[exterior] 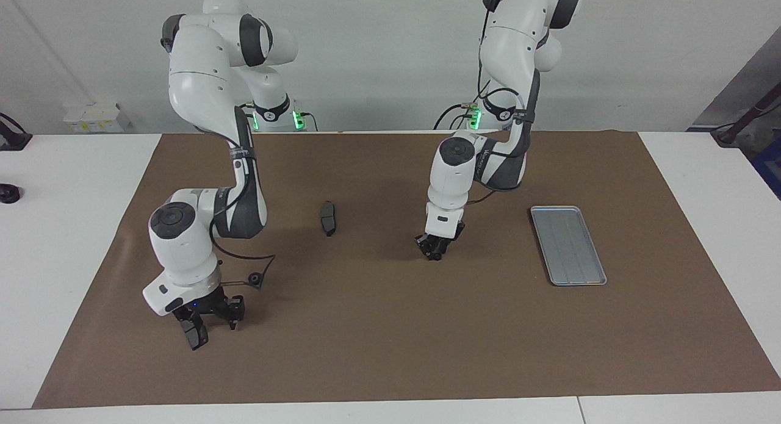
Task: Pick bearing gear from pile to tray
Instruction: 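Carry the gear to the tray with the left gripper while the right gripper returns, then release the gear onto the tray while the right gripper grasps another gear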
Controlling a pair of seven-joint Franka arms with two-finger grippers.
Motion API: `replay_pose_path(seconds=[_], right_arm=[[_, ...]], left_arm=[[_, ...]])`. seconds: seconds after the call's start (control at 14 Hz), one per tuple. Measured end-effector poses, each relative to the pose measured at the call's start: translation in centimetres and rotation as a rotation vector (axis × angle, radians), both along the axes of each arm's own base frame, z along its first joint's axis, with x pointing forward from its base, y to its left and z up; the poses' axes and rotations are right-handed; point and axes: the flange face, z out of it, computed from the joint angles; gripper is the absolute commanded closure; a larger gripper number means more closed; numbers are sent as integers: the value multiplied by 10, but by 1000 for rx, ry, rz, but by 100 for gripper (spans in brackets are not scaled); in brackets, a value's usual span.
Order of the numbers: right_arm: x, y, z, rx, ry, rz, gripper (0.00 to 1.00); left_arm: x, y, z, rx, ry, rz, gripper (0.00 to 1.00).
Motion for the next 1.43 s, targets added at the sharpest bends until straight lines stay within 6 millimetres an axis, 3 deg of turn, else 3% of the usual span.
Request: replay_pose_path(seconds=[0.21, 0.36, 0.57, 0.72, 0.86, 1.0, 1.15, 1.43], right_arm=[[0, 14, -1, 9, 3, 6, 27], [0, 18, -1, 10, 3, 9, 30], [-1, 19, -3, 22, 7, -5, 39], [-4, 23, -7, 37, 19, -20, 44], [-5, 26, -8, 46, 25, -40, 48], [-6, 29, -8, 49, 30, -47, 57], [-7, 32, -7, 52, 43, -48, 69], [-9, 35, -5, 52, 55, -47, 95]], left_arm=[[11, 8, 15, 23, 18, 14, 100], [29, 37, 52, 28, 2, 37, 100], [49, 126, 111, 28, 22, 29, 100], [60, 202, 124, 21, 46, -37, 100], [63, 280, 106, 20, 70, -130, 100], [51, 333, 74, 24, 61, -201, 100], [39, 347, 45, 34, 25, -220, 100], [40, 342, 25, 47, -7, -295, 97]])
